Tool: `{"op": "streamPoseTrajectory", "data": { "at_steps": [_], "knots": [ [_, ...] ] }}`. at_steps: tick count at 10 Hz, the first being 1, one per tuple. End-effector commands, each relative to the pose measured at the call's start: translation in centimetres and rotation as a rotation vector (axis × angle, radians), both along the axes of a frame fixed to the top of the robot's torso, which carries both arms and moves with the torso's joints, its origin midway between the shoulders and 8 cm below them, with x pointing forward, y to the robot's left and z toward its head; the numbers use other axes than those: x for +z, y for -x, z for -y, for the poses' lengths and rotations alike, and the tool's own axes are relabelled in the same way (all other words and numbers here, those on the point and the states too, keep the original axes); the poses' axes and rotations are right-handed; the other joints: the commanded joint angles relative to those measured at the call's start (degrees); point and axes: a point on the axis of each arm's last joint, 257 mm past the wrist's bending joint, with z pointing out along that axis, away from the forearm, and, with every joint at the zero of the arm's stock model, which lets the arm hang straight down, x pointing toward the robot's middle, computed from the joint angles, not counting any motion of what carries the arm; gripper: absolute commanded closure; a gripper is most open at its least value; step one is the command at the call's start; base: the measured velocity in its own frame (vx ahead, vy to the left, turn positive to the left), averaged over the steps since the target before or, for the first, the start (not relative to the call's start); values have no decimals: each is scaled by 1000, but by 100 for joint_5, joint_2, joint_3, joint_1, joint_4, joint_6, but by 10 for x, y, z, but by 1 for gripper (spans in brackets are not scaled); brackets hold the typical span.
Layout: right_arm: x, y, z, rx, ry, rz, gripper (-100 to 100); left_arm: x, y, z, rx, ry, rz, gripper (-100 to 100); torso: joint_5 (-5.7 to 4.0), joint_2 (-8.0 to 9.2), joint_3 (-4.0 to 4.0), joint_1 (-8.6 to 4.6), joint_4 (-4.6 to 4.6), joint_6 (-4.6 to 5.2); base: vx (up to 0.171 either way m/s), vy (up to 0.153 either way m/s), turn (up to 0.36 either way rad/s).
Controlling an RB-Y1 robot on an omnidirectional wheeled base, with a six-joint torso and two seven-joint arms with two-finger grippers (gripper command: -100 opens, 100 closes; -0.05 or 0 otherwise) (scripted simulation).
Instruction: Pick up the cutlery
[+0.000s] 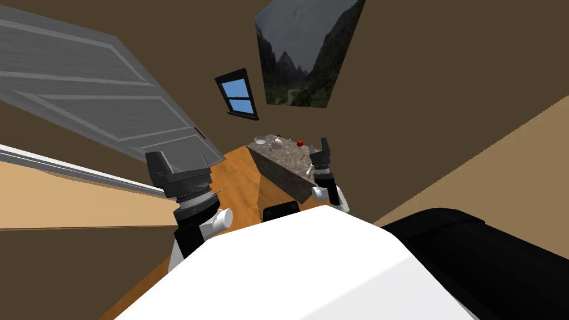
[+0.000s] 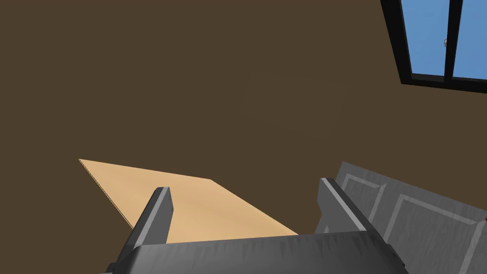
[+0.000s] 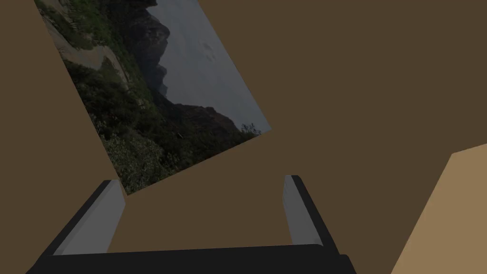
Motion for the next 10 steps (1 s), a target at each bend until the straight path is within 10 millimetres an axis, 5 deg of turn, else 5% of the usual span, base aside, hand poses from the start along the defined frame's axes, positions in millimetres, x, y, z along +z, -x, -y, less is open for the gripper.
{"op": "streamPoseTrajectory", "data": {
  "at_steps": [1,10],
  "knots": [
    [-8,2,-2,-11,78,-16,-100,0,0,0,0,0,0,0,0,0,0,0,0,0,-23,4,66],
    [-66,20,-1,-96,580,-101,-100,0,0,0,0,0,0,0,1,14,8,2,3,-1,-37,10,79]
  ]
}}
